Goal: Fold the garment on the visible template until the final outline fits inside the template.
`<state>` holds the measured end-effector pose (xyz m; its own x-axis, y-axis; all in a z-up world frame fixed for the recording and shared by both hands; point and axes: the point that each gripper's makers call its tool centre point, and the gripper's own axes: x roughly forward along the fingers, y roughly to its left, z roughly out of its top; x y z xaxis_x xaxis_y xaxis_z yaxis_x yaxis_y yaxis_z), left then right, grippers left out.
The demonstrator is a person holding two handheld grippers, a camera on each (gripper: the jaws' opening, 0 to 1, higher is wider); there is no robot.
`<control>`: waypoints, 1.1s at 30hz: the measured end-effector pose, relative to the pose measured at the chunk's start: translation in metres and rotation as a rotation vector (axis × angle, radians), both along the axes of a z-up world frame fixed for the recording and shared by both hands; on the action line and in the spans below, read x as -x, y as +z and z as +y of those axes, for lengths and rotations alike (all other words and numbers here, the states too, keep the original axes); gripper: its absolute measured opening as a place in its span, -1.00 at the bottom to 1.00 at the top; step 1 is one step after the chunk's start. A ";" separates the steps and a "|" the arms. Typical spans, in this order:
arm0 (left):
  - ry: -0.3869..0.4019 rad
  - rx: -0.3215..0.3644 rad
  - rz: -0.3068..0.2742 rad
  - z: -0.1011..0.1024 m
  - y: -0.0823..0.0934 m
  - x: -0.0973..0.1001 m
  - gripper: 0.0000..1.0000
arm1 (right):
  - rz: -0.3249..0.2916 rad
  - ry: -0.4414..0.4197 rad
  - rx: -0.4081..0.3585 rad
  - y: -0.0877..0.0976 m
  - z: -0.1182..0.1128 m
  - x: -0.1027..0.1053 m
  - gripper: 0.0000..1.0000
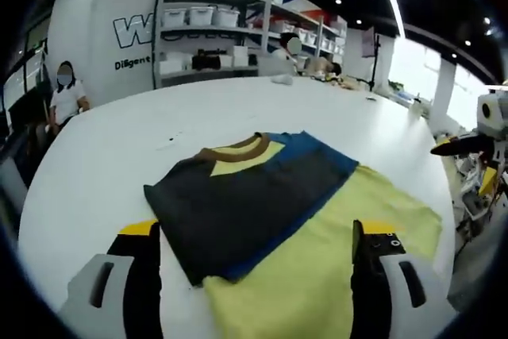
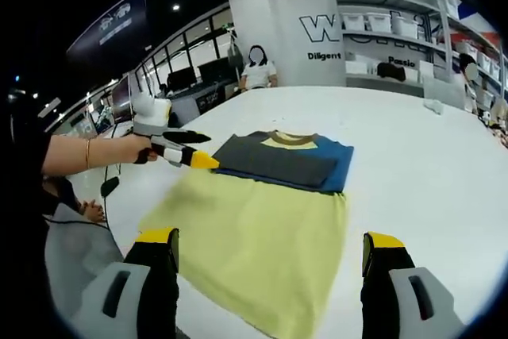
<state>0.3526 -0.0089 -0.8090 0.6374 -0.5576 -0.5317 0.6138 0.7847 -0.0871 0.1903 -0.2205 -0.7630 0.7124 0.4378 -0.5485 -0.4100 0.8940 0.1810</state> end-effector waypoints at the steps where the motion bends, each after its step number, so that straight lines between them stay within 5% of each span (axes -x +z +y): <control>1: 0.008 0.000 -0.001 0.006 -0.002 0.001 0.90 | 0.002 0.003 0.002 -0.001 0.000 -0.003 0.98; 11: 0.095 0.012 0.001 0.044 -0.011 -0.001 0.66 | -0.002 0.033 0.042 -0.008 -0.001 -0.027 0.98; 21: 0.141 -0.019 0.008 0.080 -0.028 -0.003 0.22 | 0.019 0.031 0.057 -0.023 -0.005 -0.047 0.88; 33: 0.159 -0.024 -0.009 0.093 -0.034 -0.008 -0.22 | 0.036 -0.018 0.074 -0.041 -0.021 -0.075 0.65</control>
